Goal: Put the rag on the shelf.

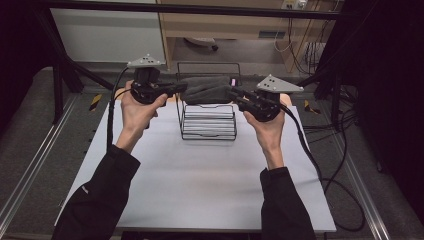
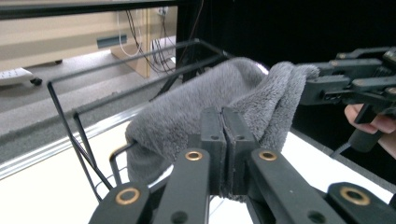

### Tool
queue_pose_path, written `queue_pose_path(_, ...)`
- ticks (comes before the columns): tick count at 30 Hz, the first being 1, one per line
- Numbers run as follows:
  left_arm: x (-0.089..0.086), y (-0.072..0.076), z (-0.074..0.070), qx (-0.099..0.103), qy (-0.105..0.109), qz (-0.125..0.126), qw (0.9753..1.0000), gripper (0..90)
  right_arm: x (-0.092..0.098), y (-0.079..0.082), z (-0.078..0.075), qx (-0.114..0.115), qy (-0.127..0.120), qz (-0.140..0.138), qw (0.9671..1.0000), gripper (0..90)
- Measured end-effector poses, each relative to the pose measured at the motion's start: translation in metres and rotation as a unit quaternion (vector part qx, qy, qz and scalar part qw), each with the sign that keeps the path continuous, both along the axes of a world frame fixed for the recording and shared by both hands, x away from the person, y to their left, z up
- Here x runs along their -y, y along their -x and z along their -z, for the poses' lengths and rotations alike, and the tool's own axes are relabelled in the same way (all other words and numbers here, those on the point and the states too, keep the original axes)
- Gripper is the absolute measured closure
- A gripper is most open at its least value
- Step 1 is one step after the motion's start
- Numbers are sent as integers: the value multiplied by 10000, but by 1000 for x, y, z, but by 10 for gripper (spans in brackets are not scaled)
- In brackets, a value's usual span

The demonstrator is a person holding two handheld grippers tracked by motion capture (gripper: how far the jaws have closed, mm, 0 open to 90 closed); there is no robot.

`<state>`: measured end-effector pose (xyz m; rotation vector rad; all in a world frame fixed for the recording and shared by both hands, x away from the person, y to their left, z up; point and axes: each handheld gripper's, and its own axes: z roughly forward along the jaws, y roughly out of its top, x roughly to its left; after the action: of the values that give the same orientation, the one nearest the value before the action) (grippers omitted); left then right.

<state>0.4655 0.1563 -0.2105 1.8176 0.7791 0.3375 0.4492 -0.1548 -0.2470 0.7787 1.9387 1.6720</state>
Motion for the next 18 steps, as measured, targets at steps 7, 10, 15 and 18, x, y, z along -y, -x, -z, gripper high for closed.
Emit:
queue_pose_path(7, 5, 3, 12, 28, -247, 58, 9997, 899, 3, 3, -2, -117, -15, -86, 9999, 574)
queue_pose_path(10, 7, 3, 19, 41, -419, 64, 9991, 900, 4, 4, -3, -159, -44, -133, 9998, 528)
queue_pose_path(15, 13, 1, 33, 40, -606, 55, 9981, 900, 4, 3, -2, -280, -5, -147, 9995, 646)
queue_pose_path(18, 14, -1, 40, 35, -645, 28, 9979, 899, 1, 1, 2, -448, 184, -106, 9988, 803)
